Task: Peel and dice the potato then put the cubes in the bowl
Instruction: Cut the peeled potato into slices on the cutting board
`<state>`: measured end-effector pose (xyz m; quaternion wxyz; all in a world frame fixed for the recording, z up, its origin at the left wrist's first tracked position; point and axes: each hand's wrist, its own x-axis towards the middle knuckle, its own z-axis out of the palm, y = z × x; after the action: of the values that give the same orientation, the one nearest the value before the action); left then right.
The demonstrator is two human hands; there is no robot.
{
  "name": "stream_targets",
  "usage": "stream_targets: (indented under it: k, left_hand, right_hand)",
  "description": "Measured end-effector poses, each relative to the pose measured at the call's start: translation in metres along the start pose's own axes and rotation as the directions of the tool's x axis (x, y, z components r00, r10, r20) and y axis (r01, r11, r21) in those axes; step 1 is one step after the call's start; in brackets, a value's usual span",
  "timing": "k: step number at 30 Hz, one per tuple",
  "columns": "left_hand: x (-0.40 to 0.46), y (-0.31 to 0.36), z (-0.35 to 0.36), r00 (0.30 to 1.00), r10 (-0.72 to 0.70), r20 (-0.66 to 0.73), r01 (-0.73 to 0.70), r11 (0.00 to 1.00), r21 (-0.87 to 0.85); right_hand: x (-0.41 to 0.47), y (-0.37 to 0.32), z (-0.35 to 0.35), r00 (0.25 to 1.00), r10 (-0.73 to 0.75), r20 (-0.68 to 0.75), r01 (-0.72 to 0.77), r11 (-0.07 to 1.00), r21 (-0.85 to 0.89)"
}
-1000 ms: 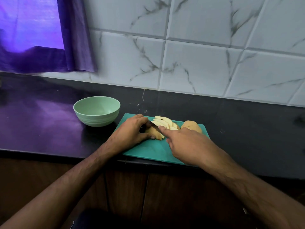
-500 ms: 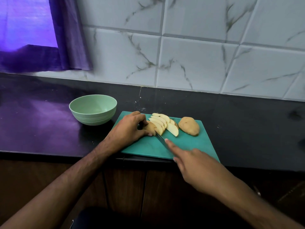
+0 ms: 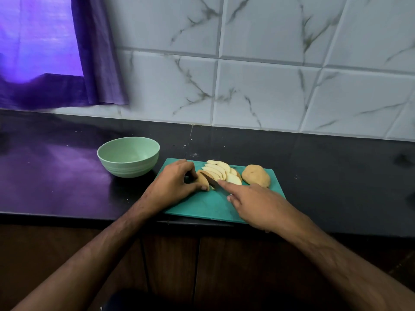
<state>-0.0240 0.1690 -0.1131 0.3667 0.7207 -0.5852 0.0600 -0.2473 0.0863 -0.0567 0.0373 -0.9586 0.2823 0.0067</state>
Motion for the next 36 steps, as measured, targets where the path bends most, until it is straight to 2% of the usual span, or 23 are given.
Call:
stream_targets:
  k: [5,8,12,17,28,36]
  left_hand:
    - [0.000,-0.005,-0.001,0.999,-0.007,-0.044,0.008,0.999,0.033]
    - [-0.001,-0.008,-0.001,0.993,-0.030,-0.112,0.040,0.995,0.094]
    - [-0.004,-0.001,-0.004,0.984,-0.030,-0.177,0.070,0.972,0.223]
    - [-0.007,0.001,-0.003,0.995,0.067,-0.071,-0.051,0.976,0.213]
    - [-0.005,-0.002,-0.002,0.997,0.056,-0.044,-0.049,0.987,0.152]
    - [-0.001,-0.008,-0.006,0.998,0.053,0.038,-0.056,0.994,0.089]
  right_hand:
    - [0.003,-0.001,-0.014,1.000,0.005,-0.031,-0.001,0.991,0.131]
    - [0.002,-0.001,-0.022,0.996,0.017,-0.085,-0.006,0.992,0.130]
    - [-0.001,-0.009,-0.021,0.997,-0.013,-0.072,0.019,0.997,0.073]
    - [-0.001,-0.018,-0.018,1.000,0.005,-0.007,-0.005,1.000,0.031]
    - [-0.004,-0.029,-0.012,1.000,0.028,-0.012,-0.029,0.997,-0.070]
    - [0.006,-0.028,-0.022,0.998,0.028,0.054,-0.026,0.999,-0.029]
